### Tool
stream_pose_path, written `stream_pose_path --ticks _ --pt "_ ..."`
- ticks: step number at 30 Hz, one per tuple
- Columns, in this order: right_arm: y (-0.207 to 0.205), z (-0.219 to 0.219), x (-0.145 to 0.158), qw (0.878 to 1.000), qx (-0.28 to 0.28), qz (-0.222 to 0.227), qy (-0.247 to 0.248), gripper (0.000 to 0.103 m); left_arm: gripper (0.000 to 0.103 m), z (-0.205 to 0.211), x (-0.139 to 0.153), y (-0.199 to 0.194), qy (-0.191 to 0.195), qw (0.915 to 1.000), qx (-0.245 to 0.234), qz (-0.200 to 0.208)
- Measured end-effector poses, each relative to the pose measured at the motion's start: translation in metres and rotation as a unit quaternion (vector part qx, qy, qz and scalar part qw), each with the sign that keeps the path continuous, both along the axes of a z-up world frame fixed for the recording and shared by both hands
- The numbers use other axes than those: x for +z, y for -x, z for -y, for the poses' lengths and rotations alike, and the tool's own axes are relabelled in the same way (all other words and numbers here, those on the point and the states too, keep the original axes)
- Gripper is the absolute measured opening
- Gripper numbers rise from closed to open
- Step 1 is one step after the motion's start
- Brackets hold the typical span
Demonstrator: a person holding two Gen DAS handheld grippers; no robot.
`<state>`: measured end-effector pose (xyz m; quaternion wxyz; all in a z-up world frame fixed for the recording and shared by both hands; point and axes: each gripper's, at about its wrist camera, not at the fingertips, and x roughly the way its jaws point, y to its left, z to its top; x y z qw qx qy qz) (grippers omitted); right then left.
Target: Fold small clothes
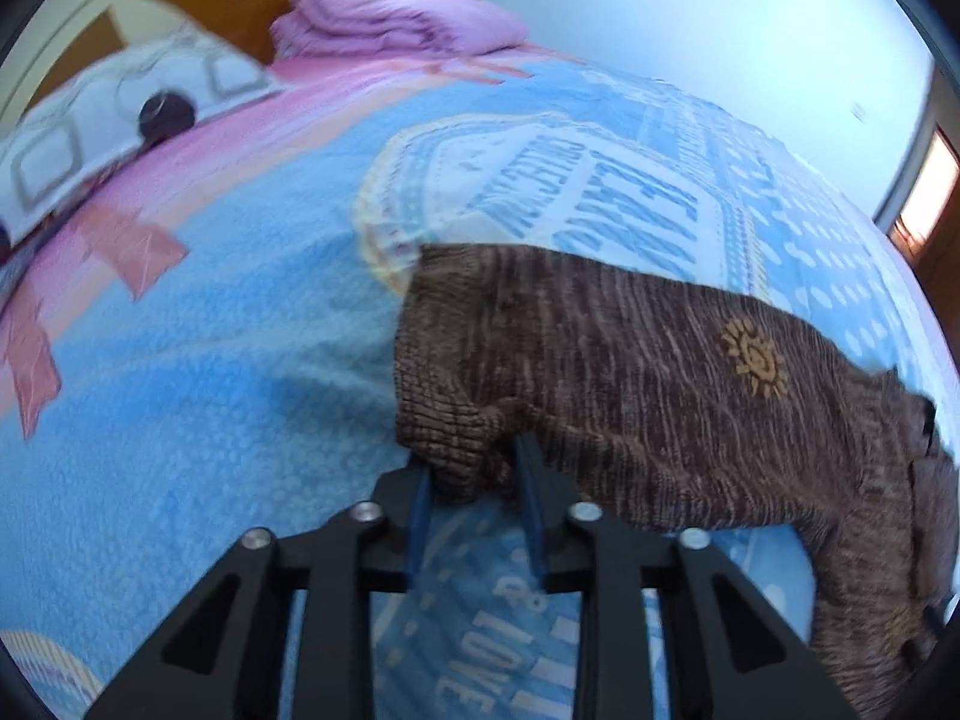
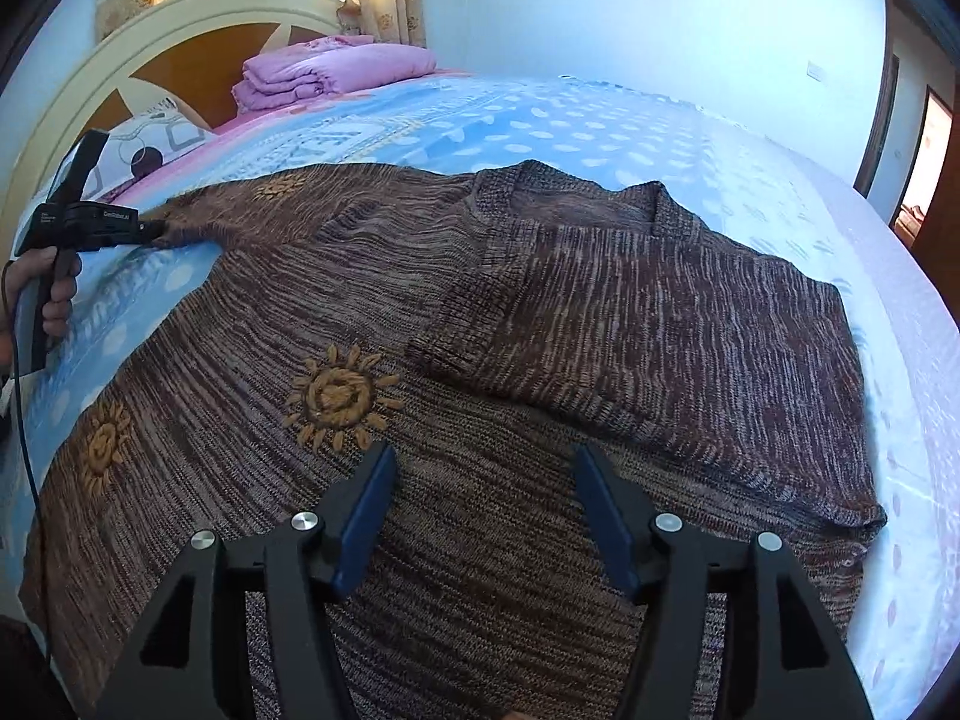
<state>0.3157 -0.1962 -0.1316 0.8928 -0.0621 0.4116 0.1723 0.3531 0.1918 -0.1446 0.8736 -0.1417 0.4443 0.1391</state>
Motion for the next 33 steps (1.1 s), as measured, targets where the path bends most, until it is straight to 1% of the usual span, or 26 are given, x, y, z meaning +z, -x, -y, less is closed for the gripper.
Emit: stream_pose_path --ticks 2,4,5,7,8,10,11,14,15,16,17,18,19,20,23,25,27,30,31,33 --pt "0.000 0.002 0.000 1.000 -0.004 0.000 -0.005 0.064 0.055 -0.008 0.003 0.006 0.005 0.9997 0.023 0.003" --pt "0.000 0.003 0.000 1.000 -0.006 0.000 -0.006 0.064 0.057 -0.017 0.007 0.013 0.009 0.9991 0.038 0.018" --pt "0.000 0.002 -0.001 1.000 -0.006 0.000 -0.006 0.065 0.061 -0.022 0.009 0.015 0.010 0.9985 0.047 0.024" --pt "0.000 0.001 -0.001 1.000 -0.006 0.000 -0.002 0.066 0.066 -0.034 0.010 0.017 0.025 0.9966 0.069 0.039" --pt "0.000 0.000 -0.001 1.000 -0.006 0.001 0.002 0.066 0.066 -0.038 0.009 0.015 0.031 0.9961 0.073 0.038" --pt "0.000 -0.001 -0.002 1.000 -0.006 0.002 0.007 0.067 0.063 -0.039 0.005 0.007 0.035 0.9964 0.071 0.032" --pt "0.000 -0.002 -0.002 1.000 -0.007 0.003 0.008 0.067 0.060 -0.037 0.003 0.003 0.036 0.9966 0.068 0.030" --pt "0.000 -0.001 -0.002 1.000 -0.010 0.003 0.009 0.069 0.059 -0.030 -0.006 -0.015 0.041 0.9975 0.054 0.018" --pt "0.000 -0.001 -0.002 1.000 -0.011 0.002 0.009 0.070 0.058 -0.027 -0.011 -0.020 0.031 0.9983 0.049 0.009" --pt "0.000 -0.001 -0.003 1.000 -0.012 0.002 0.010 0.070 0.058 -0.022 -0.013 -0.024 0.003 0.9988 0.049 0.004" --pt "0.000 -0.001 -0.002 1.000 -0.013 0.003 0.010 0.070 0.056 -0.018 -0.014 -0.026 -0.011 0.9988 0.047 0.004" --pt "0.000 -0.001 -0.003 1.000 -0.014 0.003 0.011 0.071 0.038 -0.015 -0.014 -0.027 -0.020 0.9989 0.041 0.005" --pt "0.001 -0.001 -0.003 1.000 -0.015 0.004 0.012 0.071 0.021 -0.013 -0.012 -0.026 -0.015 0.9995 0.027 0.009" --pt "0.001 -0.001 -0.002 1.000 -0.016 0.005 0.013 0.071 0.010 -0.012 -0.010 -0.025 -0.001 0.9999 0.010 0.012" --pt "0.001 0.000 -0.002 1.000 -0.017 0.005 0.011 0.071 0.009 -0.010 0.001 -0.021 -0.001 0.9999 -0.007 0.013" --pt "0.002 0.002 -0.001 1.000 -0.019 0.007 0.006 0.071 0.009 -0.006 0.017 -0.017 -0.009 0.9995 -0.009 0.030" --pt "0.004 0.006 0.004 1.000 -0.024 0.012 -0.004 0.071 0.009 -0.005 0.033 -0.014 0.003 0.9989 -0.013 0.045" --pt "0.007 0.017 0.019 0.999 -0.030 0.013 -0.022 0.071 0.009 0.009 0.066 -0.013 0.006 0.9969 -0.029 0.073" --pt "0.010 0.023 0.029 0.999 -0.034 0.019 -0.027 0.071 0.009 0.019 0.080 -0.014 0.005 0.9957 -0.040 0.084" --pt "0.012 0.031 0.043 0.998 -0.040 0.028 -0.034 0.071 0.009 0.033 0.096 -0.015 0.004 0.9939 -0.055 0.096"
